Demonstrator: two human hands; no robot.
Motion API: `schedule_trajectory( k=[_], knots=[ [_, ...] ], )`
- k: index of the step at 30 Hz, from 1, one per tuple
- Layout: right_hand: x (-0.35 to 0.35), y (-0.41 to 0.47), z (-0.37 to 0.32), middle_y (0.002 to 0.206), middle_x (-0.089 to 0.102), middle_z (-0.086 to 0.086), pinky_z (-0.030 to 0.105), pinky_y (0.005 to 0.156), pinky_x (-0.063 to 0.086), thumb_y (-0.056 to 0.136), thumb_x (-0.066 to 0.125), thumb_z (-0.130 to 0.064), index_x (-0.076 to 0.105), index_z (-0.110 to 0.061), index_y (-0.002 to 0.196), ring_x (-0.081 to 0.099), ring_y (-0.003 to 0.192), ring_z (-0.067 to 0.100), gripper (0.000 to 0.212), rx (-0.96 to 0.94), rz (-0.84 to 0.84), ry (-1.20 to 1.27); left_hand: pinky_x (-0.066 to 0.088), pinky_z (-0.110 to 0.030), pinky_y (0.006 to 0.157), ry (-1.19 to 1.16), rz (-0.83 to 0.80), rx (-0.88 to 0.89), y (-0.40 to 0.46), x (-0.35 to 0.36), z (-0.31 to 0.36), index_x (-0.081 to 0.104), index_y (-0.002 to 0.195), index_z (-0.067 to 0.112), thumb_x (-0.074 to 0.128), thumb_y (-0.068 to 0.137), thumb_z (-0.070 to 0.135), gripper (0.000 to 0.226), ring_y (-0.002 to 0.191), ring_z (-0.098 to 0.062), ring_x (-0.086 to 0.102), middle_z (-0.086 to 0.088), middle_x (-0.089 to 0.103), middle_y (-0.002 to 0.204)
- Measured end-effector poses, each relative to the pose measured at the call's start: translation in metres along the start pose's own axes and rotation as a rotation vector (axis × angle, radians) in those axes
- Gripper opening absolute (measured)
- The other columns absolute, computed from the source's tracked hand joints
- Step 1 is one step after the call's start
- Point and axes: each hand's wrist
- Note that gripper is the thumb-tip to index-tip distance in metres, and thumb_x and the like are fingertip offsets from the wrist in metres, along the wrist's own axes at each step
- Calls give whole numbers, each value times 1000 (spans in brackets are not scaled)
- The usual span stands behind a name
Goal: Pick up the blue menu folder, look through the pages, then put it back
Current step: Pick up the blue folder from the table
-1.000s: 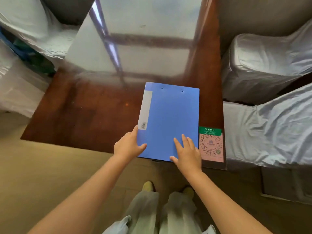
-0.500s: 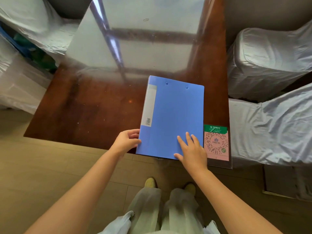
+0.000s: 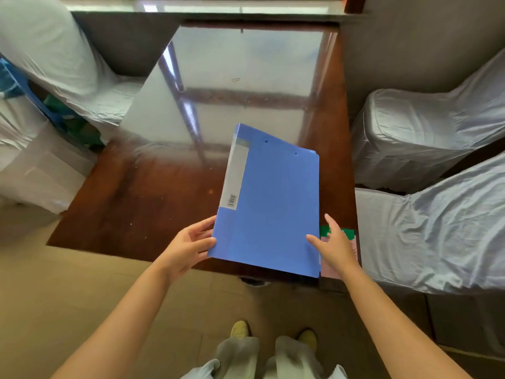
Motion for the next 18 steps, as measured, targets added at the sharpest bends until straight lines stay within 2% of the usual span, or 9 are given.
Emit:
schedule_trajectory(
  k=[2,5,7,9,12,13,15,16,18],
  knots=[
    [-23,6,-6,145,40,9,49,96,42,88,60,-26,25,-23,142,45,126,29,64,100,-126,286,58,-33,77,-43,-20,42,-2,1,11,53,125,25,65,81,6,50,106,-24,65,-5,70,116],
    [-52,7,-18,124,62,4,33,74,55,91,56,-19,53,-29,115,67,95,14,26,8,-235,439,58,-35,76,-61,-40,92,-4,7,30,53,128,22,83,65,21,70,105,-25,65,-6,70,116],
    [-68,5,-25,109,71,1,28,66,58,91,55,-14,55,-25,116,71,91,17,27,-89,-285,496,58,-35,78,-30,-31,131,-4,12,39,50,130,21,80,69,18,68,106,-25,65,-5,70,116],
    [-81,2,-32,105,74,3,31,66,59,91,54,-12,50,-22,123,70,94,24,34,-161,-305,554,58,-34,79,26,-30,187,-5,15,48,47,133,21,70,77,11,62,106,-25,65,-3,70,115],
    [-95,-3,-41,103,74,2,35,69,60,91,53,-12,48,-21,124,70,95,27,35,-243,-239,608,55,-36,86,239,-13,348,-7,28,61,38,138,32,63,86,9,62,109,-23,63,-1,67,120],
    [-99,-5,-44,102,75,1,35,68,60,91,53,-12,48,-21,125,70,95,26,36,-266,-215,627,53,-35,89,326,7,402,-8,35,66,31,141,38,63,87,10,69,113,-18,60,4,63,127],
    [-106,-7,-49,104,74,0,33,67,60,92,51,-11,49,-19,126,69,96,24,36,-302,-192,668,49,-21,90,563,38,536,-11,53,72,14,143,44,70,81,10,90,121,2,48,23,42,139],
    [-109,-9,-51,108,72,0,33,68,60,92,50,-11,49,-19,127,69,98,24,36,-311,-187,682,47,-16,90,691,62,623,-11,61,72,8,144,42,74,76,8,101,122,11,41,22,33,143],
    [-114,-12,-54,113,69,1,33,70,60,92,49,-11,49,-19,128,68,100,23,37,-324,-184,693,45,-20,96,867,144,778,-10,72,71,4,146,30,77,71,1,108,123,10,34,1,28,145]
  ],
)
Point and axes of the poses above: each hand's wrist, its own y-axis towards the middle knuckle, its own x-axis out of the palm, z = x × y
